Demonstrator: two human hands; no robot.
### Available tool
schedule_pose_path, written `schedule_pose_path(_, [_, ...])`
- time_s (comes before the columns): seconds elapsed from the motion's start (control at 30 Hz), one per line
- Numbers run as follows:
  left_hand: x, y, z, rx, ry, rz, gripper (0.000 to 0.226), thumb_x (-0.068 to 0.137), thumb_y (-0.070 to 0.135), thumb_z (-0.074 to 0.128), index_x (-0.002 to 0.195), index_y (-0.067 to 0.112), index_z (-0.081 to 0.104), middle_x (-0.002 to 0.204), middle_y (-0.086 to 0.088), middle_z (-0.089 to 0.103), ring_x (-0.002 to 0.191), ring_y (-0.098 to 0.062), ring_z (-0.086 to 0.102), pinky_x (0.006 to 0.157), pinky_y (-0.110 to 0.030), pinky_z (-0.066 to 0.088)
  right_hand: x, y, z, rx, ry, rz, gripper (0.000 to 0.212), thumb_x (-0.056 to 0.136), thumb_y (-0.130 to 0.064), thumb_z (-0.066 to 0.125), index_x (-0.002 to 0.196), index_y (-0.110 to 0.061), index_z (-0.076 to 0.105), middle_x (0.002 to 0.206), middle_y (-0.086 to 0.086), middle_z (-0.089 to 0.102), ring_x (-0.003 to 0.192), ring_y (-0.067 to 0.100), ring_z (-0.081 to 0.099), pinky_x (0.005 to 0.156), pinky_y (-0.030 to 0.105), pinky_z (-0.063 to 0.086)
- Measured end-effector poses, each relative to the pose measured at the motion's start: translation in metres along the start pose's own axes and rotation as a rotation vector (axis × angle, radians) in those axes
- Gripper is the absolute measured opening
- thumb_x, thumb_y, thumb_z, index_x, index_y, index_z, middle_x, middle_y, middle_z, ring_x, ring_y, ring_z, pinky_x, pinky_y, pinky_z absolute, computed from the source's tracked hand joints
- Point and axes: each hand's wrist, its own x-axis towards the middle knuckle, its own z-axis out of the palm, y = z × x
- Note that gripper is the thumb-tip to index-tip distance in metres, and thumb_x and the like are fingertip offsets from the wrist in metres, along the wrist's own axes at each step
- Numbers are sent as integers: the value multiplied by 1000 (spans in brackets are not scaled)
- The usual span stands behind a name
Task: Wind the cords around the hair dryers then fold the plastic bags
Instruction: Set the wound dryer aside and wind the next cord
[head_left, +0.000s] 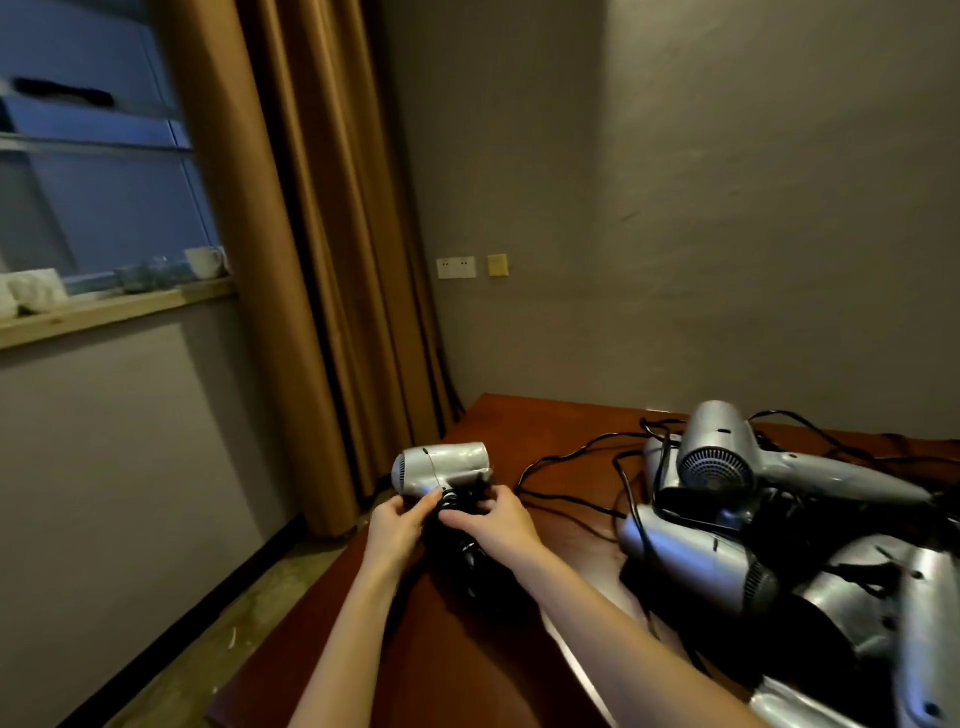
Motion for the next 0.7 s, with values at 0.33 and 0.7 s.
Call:
schedule_pose_path(0.33, [-26,18,12,597,114,383,32,89,18,69,120,16,68,123,-10,63,115,-25,59,100,-40,47,-23,-10,-52,-336,-26,-41,69,89,-46,58,142,-8,35,145,11,35,133,29,38,105,38,37])
schedule_pose_path(0.7, [-94,64,160,509,-221,571,23,89,13,68,112,13,69,101,0,66,96,-10,57,75,-16,35,-96,-35,-260,-513,402,-306,16,86,-14,60,102,-14,61,92,0,63,94,20,60,82,27,45])
